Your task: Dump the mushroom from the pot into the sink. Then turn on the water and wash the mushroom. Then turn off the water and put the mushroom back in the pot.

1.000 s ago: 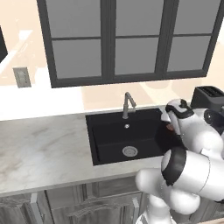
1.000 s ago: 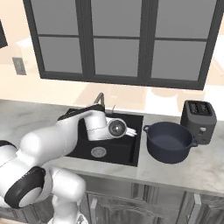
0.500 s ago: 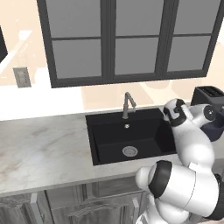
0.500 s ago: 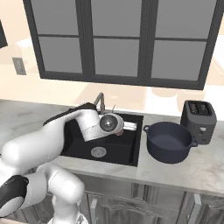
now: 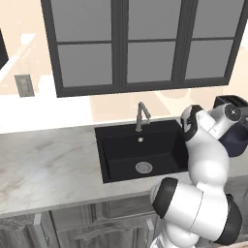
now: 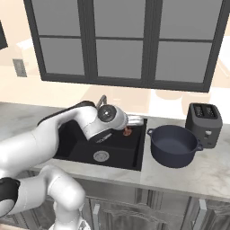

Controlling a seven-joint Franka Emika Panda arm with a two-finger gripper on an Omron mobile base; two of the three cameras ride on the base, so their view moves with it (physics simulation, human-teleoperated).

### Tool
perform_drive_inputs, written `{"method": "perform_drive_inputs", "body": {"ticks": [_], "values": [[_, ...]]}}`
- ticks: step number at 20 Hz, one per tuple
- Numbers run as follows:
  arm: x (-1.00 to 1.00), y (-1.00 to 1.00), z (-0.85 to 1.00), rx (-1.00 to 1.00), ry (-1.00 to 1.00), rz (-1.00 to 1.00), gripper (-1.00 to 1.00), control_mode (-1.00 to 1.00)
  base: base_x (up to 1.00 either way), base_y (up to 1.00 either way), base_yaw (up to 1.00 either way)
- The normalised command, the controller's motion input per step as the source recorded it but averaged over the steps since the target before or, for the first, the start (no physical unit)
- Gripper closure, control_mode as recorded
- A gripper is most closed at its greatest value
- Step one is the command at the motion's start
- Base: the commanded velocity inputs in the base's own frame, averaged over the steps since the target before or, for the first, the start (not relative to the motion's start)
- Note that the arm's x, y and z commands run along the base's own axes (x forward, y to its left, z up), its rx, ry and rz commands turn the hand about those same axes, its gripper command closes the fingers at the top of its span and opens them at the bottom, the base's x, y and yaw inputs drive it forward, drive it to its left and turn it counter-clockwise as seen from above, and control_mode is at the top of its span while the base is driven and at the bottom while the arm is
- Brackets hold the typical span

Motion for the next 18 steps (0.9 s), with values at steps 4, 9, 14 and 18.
{"method": "perform_drive_inputs", "body": {"ticks": [4,9,14,18], "values": [[-0.06,-0.11,0.69,0.01,0.15,-0.12,1.00,-1.00,0.00,0.00,0.00],[-0.09,-0.25,0.58,0.05,0.08,-0.11,1.00,-1.00,0.00,0.00,0.00],[-0.02,-0.40,0.27,0.08,0.01,-0.08,1.00,-1.00,0.00,0.00,0.00],[0.00,-0.50,0.01,0.14,0.00,-0.01,1.00,-1.00,0.00,0.00,0.00]]}}
